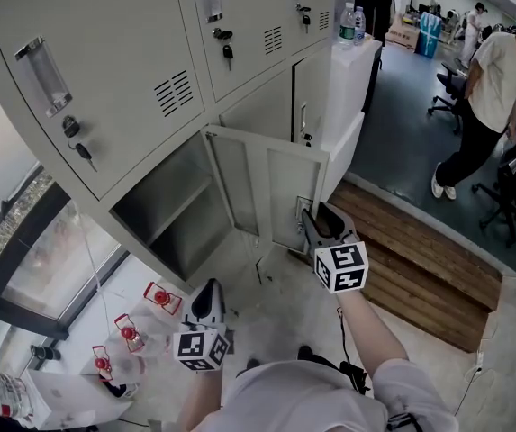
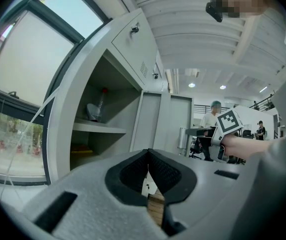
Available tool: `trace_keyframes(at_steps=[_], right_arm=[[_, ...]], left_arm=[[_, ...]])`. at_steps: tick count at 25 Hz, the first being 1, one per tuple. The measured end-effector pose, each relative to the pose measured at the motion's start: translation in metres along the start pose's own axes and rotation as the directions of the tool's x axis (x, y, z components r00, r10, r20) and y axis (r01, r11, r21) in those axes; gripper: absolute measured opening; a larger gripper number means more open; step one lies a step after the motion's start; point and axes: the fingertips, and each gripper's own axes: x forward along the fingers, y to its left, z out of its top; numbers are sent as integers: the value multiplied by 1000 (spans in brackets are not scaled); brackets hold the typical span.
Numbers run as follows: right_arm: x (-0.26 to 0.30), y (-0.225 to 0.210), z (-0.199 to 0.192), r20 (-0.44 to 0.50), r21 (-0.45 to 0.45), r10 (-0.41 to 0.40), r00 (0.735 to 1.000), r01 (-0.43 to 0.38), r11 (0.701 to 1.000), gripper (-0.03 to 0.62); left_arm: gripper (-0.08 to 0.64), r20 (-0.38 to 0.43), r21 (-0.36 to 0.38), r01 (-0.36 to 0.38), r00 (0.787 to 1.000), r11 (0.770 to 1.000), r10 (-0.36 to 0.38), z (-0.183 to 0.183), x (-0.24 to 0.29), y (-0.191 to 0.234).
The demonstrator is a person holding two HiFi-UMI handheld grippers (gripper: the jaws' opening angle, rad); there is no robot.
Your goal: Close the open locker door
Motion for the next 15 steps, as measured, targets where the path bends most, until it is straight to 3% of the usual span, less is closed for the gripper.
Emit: trace_keyframes(at_steps=[15], right_arm=[[-24, 35, -1, -1, -2, 37, 999, -37, 999, 135]], left_arm=[[6, 18, -2, 0, 1000, 1000, 0, 4, -23, 5]])
